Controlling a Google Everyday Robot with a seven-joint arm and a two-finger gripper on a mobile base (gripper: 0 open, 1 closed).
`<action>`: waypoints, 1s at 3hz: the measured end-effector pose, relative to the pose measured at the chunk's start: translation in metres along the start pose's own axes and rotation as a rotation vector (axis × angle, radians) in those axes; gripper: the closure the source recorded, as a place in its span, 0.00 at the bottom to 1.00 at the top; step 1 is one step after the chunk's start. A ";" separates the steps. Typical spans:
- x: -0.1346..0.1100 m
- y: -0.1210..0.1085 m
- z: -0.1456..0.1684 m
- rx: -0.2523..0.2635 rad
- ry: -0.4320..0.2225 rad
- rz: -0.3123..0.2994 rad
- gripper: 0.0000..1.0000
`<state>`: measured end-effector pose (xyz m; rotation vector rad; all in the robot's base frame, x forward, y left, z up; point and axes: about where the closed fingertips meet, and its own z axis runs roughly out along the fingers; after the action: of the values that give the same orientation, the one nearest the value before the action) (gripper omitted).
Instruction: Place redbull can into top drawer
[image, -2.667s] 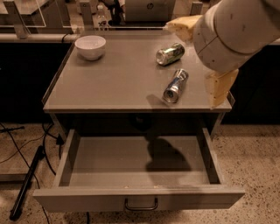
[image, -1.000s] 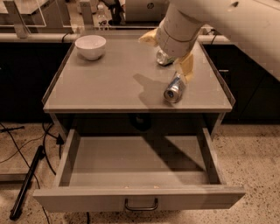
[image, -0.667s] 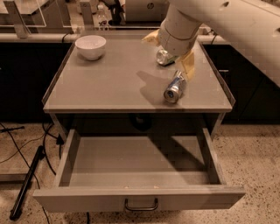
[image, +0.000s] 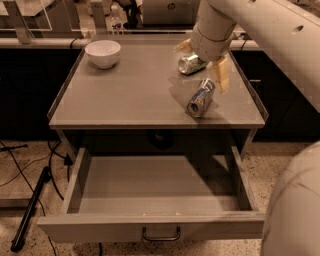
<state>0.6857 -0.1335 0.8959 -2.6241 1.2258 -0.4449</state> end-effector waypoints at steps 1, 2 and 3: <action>0.001 0.013 0.006 -0.040 -0.070 0.022 0.00; -0.009 0.026 0.003 -0.043 -0.142 -0.025 0.00; -0.026 0.040 0.000 -0.048 -0.220 -0.125 0.00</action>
Offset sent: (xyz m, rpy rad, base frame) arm -0.0503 -0.0150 -0.0119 0.0984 0.1867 0.1651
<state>0.6415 -0.1393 0.8785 -2.7134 1.0201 -0.1419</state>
